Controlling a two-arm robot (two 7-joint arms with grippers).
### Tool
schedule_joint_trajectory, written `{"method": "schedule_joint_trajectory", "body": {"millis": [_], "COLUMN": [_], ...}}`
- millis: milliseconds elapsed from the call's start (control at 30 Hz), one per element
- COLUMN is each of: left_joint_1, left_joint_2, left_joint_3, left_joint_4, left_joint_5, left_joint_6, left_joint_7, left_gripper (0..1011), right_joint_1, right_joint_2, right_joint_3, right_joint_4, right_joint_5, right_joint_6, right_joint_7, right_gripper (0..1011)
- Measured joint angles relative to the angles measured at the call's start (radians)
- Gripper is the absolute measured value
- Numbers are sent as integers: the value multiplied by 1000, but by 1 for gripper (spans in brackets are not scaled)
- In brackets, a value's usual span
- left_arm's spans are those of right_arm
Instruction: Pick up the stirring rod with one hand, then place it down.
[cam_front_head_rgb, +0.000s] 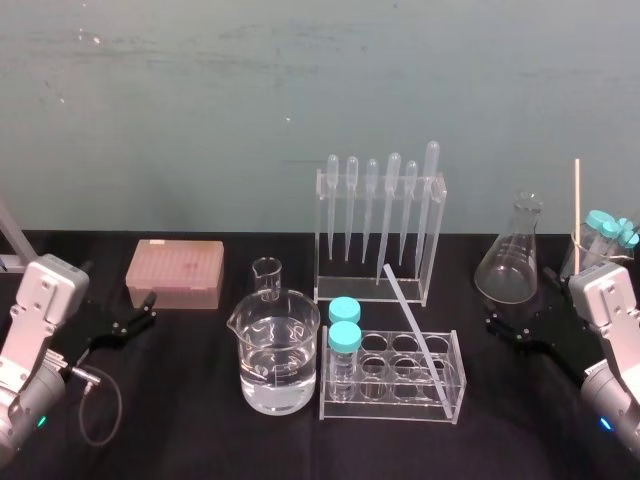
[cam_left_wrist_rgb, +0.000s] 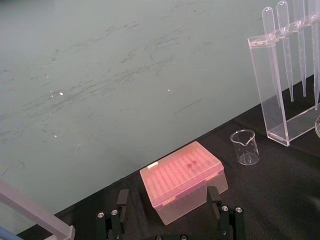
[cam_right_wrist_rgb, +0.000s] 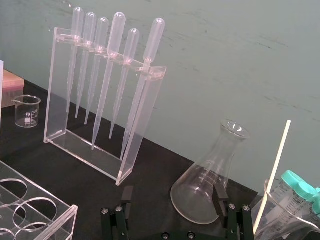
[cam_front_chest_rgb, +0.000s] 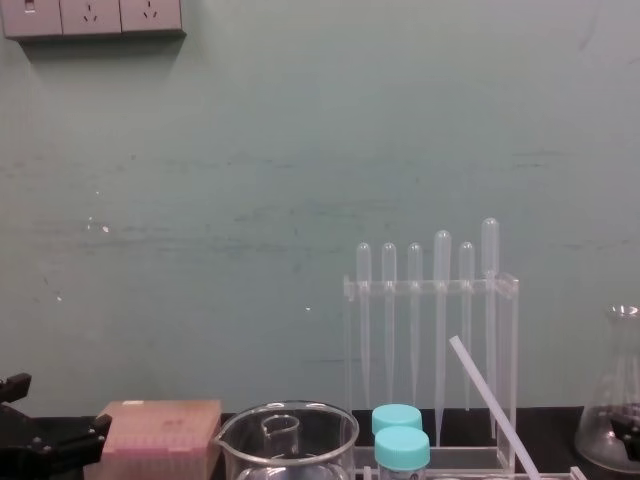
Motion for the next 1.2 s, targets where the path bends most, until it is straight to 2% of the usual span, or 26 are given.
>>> {"method": "schedule_joint_trajectory", "body": {"millis": [1200], "left_joint_1": [0], "left_joint_2": [0], "left_joint_3": [0], "left_joint_4": [0], "left_joint_5": [0], "left_joint_6": [0], "left_joint_7": [0], "left_gripper": [1000], "right_joint_1": [0], "right_joint_2": [0], "right_joint_3": [0], "right_joint_4": [0], "right_joint_5": [0], "right_joint_6": [0], "right_joint_7": [0], "right_gripper": [1003]}}
